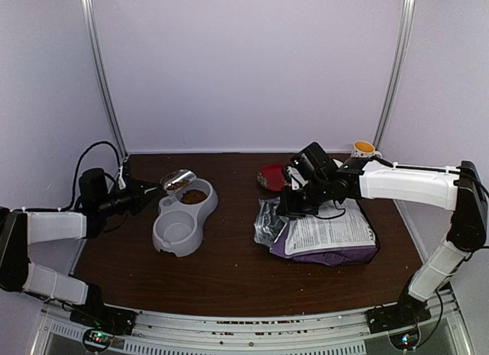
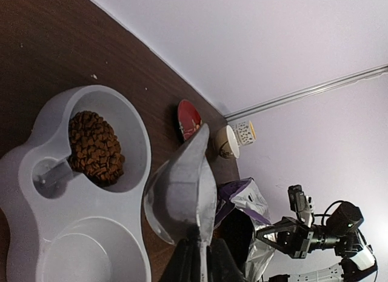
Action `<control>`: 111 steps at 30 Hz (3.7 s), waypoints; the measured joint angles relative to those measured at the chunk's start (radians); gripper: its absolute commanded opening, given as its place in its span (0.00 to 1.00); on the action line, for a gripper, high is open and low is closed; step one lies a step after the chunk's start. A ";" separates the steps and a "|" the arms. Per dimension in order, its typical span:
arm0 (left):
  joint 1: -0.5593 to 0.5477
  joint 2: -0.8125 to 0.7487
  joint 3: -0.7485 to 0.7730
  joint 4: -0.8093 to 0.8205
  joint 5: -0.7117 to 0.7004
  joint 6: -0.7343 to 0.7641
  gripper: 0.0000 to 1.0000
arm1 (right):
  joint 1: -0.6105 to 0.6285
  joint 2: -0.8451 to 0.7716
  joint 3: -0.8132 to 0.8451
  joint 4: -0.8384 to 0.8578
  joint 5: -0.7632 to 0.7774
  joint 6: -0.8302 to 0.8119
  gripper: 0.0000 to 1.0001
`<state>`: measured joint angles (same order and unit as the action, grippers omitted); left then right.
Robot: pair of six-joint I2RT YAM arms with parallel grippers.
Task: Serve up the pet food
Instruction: Place the pet food in the pet food bowl, then insert the spatula into the pet food bag.
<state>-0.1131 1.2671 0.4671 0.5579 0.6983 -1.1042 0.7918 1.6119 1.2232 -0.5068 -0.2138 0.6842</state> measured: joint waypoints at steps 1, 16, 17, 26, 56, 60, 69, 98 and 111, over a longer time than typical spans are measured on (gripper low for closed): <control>0.000 -0.016 -0.012 -0.013 0.000 0.003 0.00 | 0.000 -0.003 -0.003 0.003 0.000 0.000 0.00; 0.000 -0.327 -0.153 -0.281 -0.019 0.060 0.00 | 0.007 -0.017 -0.017 0.005 0.002 0.005 0.00; 0.000 -0.345 -0.158 -0.303 -0.023 0.064 0.00 | 0.009 -0.017 -0.017 0.005 0.002 0.006 0.00; 0.000 -0.453 -0.166 -0.475 -0.064 0.124 0.00 | 0.018 -0.025 -0.028 0.005 0.011 0.019 0.00; -0.117 -0.518 0.013 -1.032 -0.355 0.426 0.00 | 0.044 -0.046 -0.032 -0.029 0.029 0.030 0.00; -0.164 -0.499 0.039 -1.062 -0.413 0.437 0.00 | 0.046 -0.040 -0.029 -0.032 0.031 0.030 0.00; -0.254 -0.455 0.123 -1.146 -0.550 0.467 0.00 | 0.050 -0.039 -0.021 -0.042 0.034 0.031 0.00; -0.453 -0.431 0.297 -1.217 -0.557 0.607 0.00 | 0.153 0.075 0.129 -0.156 0.082 0.058 0.00; -0.516 -0.382 0.168 -1.004 -0.323 0.603 0.00 | 0.243 0.230 0.371 -0.216 0.073 0.065 0.00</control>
<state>-0.6292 0.8848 0.6350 -0.4461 0.3752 -0.5007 1.0351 1.8420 1.5944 -0.7227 -0.1406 0.7490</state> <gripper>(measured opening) 0.122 0.020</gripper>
